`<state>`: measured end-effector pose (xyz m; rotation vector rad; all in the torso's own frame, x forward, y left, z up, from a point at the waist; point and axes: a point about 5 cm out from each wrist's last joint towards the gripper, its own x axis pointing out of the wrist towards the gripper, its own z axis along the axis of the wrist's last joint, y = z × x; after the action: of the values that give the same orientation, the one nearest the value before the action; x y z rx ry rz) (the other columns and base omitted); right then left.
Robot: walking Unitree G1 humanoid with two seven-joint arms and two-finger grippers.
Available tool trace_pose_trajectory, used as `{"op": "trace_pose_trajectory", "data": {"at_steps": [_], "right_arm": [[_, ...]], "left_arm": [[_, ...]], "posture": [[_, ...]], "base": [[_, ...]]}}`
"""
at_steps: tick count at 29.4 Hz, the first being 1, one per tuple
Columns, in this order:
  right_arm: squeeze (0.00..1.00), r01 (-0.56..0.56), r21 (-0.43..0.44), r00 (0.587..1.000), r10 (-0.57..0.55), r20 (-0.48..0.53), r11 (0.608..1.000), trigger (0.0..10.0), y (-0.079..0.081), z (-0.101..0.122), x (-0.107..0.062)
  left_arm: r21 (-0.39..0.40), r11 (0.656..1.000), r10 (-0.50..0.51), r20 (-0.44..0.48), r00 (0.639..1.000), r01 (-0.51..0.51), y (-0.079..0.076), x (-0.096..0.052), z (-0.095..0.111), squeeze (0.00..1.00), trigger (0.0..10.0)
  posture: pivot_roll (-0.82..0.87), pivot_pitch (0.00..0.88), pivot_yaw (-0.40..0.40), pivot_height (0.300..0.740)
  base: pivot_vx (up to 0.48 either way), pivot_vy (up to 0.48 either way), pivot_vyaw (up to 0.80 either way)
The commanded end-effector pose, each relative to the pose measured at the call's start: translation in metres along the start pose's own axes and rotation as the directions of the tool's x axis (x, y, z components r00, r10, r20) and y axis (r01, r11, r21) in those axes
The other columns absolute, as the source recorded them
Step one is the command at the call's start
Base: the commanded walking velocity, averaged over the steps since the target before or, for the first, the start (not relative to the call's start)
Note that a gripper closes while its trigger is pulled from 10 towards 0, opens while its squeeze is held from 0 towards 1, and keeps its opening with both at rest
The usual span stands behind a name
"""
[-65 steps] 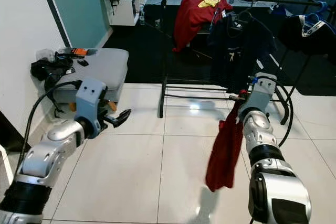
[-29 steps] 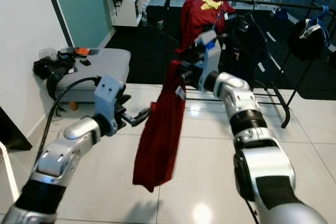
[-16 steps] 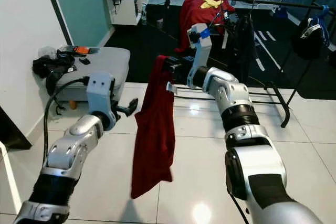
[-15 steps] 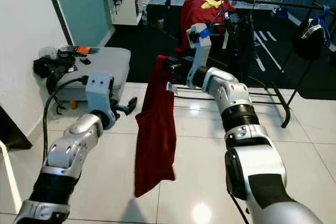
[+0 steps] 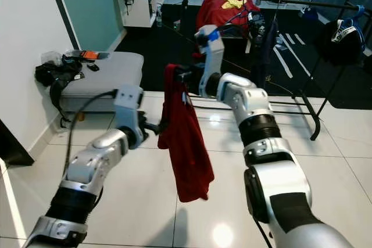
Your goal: Hang hanger
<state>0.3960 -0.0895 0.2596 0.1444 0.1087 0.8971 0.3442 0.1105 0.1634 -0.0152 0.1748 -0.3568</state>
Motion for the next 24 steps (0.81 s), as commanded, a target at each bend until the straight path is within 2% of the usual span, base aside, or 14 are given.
{"op": "trace_pose_trajectory", "data": {"at_steps": [1,5,6,8,9,15,18,21,22,23,24], "right_arm": [[0.0,-0.02,-0.02,1.0,0.02,0.005,1.0,10.0,0.002,0.006,0.001],[0.0,-0.052,-0.009,0.999,0.052,-0.002,0.999,10.0,0.004,0.007,0.001],[0.0,-0.101,0.003,0.995,0.101,-0.015,0.995,10.0,0.007,0.008,-0.001],[0.0,-0.112,0.006,0.994,0.112,-0.018,0.994,10.0,0.008,0.008,-0.001],[0.0,-0.121,0.008,0.992,0.121,-0.023,0.993,10.0,0.008,0.008,-0.003],[0.0,-0.124,0.009,0.992,0.124,-0.027,0.992,10.0,0.009,0.008,-0.003],[0.0,-0.12,0.012,0.992,0.12,-0.032,0.993,10.0,0.007,0.009,-0.004],[0.0,-0.118,0.011,0.992,0.118,-0.034,0.993,10.0,0.007,0.009,-0.004],[0.0,-0.114,0.009,0.993,0.114,-0.038,0.993,10.0,0.006,0.009,-0.004],[0.0,-0.111,0.008,0.993,0.111,-0.04,0.994,10.0,0.005,0.009,-0.004],[0.0,-0.111,0.008,0.993,0.111,-0.04,0.994,10.0,0.005,0.009,-0.004]], "left_arm": [[0.016,1.0,-0.005,-0.008,1.0,0.005,0.002,0.002,0.0,0.0,10.0],[0.022,0.999,-0.033,-0.006,0.999,0.033,0.0,0.002,0.0,0.0,10.0],[0.023,1.0,-0.008,0.035,0.999,0.008,0.002,0.004,0.0,0.0,10.0],[0.023,1.0,0.0,0.046,0.999,-0.001,0.002,0.004,0.001,0.0,10.0],[-0.006,1.0,-0.008,0.096,0.995,0.009,0.002,0.004,0.005,0.0,10.0],[-0.032,0.999,-0.038,0.144,0.989,0.043,0.0,0.003,0.009,0.0,10.0],[-0.073,0.966,-0.224,0.243,0.944,0.248,-0.018,-0.005,0.017,0.0,10.0],[-0.085,0.949,-0.274,0.263,0.925,0.305,-0.024,-0.007,0.018,0.0,10.0],[-0.092,0.906,-0.375,0.275,0.885,0.413,-0.032,-0.014,0.018,0.0,10.0],[-0.085,0.881,-0.429,0.27,0.862,0.465,-0.036,-0.017,0.017,0.0,10.0],[-0.085,0.881,-0.429,0.27,0.862,0.465,-0.036,-0.017,0.017,0.0,10.0]], "posture": [[0.04,0.069,-0.068,0.74],[0.04,0.077,-0.072,0.74],[0.04,0.082,-0.076,0.74],[0.04,0.082,-0.076,0.74],[0.03,0.085,-0.076,0.74],[0.03,0.085,-0.076,0.74],[0.03,0.091,-0.073,0.74],[0.02,0.092,-0.072,0.74],[0.02,0.094,-0.072,0.74],[0.02,0.097,-0.071,0.74],[0.02,0.097,-0.071,0.74]], "base": [[0.0,0.0,0.0],[0.0,0.0,0.0],[0.0,0.0,0.0],[0.0,0.0,0.0],[0.0,0.0,0.0],[0.0,0.0,0.0],[0.0,0.0,0.0],[0.0,0.0,0.0],[0.0,0.0,0.0],[0.0,0.0,0.0],[0.0,0.0,0.0]]}}
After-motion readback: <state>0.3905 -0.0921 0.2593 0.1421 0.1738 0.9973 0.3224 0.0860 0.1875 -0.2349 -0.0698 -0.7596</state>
